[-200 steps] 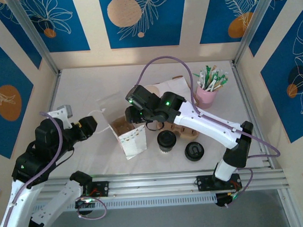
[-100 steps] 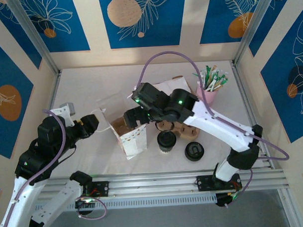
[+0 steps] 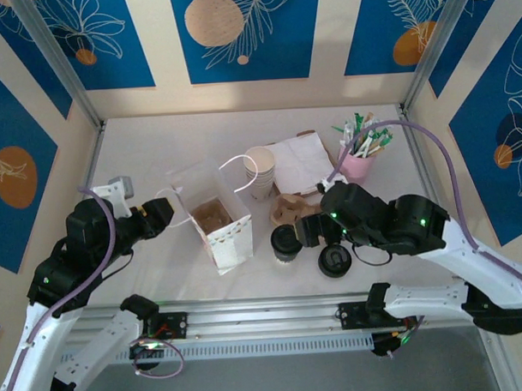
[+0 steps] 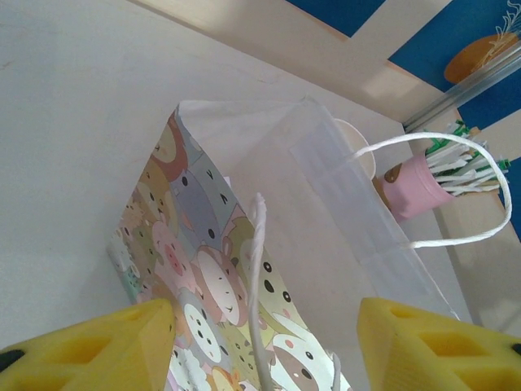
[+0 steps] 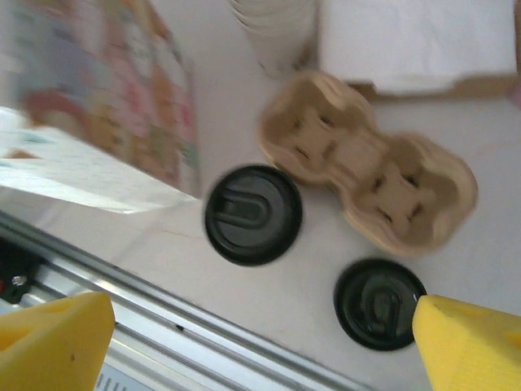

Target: Pack the takeout coffee

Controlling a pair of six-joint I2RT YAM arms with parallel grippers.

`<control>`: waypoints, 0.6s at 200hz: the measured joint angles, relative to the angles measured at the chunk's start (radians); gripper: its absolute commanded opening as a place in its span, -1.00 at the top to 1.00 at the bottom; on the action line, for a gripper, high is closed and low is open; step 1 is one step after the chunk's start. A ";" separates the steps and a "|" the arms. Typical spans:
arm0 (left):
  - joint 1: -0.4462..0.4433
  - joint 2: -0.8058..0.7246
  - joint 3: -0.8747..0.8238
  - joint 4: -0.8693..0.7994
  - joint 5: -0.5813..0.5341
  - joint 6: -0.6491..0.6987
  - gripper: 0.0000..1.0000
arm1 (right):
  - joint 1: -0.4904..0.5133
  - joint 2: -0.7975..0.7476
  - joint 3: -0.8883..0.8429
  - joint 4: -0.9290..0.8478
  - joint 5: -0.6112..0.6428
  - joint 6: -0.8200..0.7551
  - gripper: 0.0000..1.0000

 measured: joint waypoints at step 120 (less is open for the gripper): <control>0.000 -0.009 -0.010 -0.029 0.016 0.080 -0.32 | -0.047 0.027 -0.288 0.287 -0.154 -0.491 -0.82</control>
